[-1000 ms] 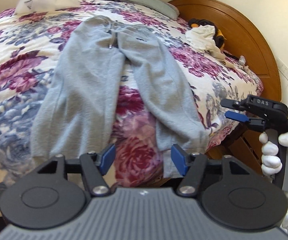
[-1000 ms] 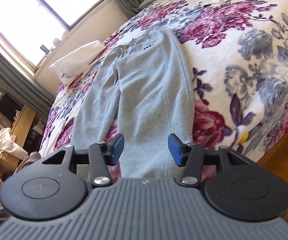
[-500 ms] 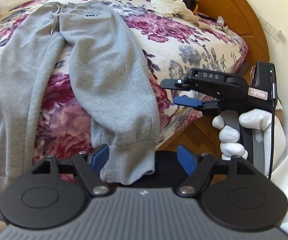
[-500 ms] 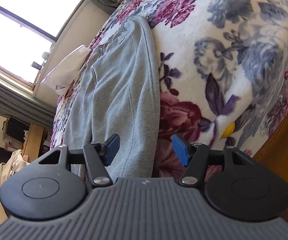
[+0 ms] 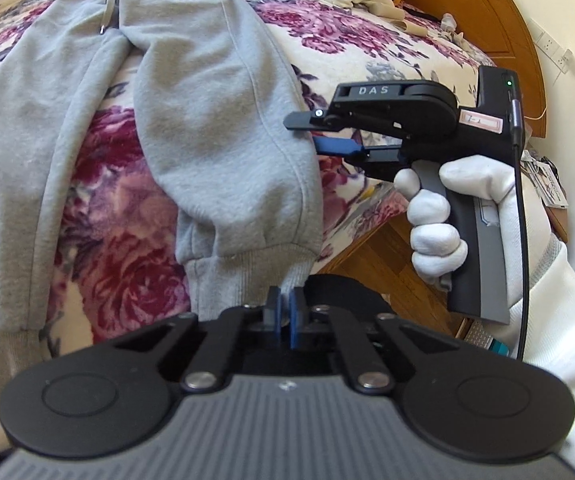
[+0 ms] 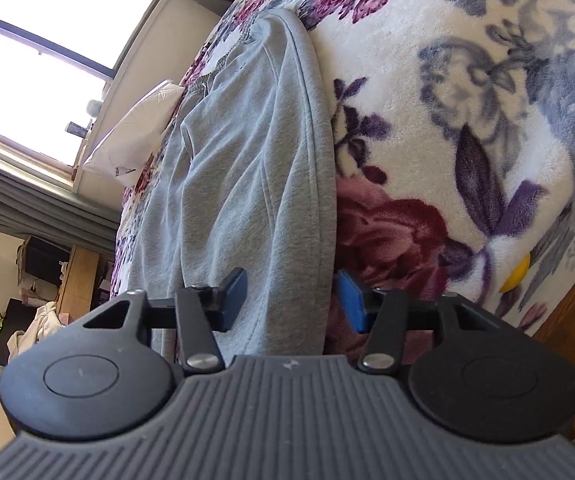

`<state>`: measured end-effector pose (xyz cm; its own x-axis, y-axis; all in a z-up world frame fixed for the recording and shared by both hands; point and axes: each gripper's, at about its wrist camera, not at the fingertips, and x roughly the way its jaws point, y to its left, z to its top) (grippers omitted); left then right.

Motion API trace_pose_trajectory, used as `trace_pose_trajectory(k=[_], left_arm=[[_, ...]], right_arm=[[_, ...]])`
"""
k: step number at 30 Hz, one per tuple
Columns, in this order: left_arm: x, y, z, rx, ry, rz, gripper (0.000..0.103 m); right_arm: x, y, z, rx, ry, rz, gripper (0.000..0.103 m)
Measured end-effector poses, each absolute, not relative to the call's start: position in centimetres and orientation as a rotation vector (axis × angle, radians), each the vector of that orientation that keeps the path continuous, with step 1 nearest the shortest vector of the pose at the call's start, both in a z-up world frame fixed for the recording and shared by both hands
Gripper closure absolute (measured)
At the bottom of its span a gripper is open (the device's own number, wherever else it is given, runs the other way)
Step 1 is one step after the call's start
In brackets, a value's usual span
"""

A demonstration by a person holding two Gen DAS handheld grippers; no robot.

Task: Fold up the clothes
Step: 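Grasp the other leg cuff with the left tool, then fold the held leg over the other leg with the left tool and release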

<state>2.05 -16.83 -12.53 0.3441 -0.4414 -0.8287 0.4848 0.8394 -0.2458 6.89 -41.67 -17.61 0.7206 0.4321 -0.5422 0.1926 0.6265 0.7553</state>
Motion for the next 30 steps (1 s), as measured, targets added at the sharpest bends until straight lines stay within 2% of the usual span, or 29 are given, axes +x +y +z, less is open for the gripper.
trace_pose_trajectory(k=[2, 13, 30], left_arm=[[1.9, -16.1, -11.9, 0.022, 1.039, -0.604, 0.100], [2.1, -11.8, -9.4, -0.154, 0.942, -0.575, 0.100], [2.3, -2.2, -7.6, -0.393, 0.812, -0.467, 0.100]], right_arm=[[7.0, -41.4, -16.8, 0.884, 0.757, 0.158, 0.097], [8.9, -38.8, -11.9, 0.779, 0.671, 0.199, 0.098], [14.4, -28.1, -7.0, 0.647, 0.651, 0.296, 0.098]])
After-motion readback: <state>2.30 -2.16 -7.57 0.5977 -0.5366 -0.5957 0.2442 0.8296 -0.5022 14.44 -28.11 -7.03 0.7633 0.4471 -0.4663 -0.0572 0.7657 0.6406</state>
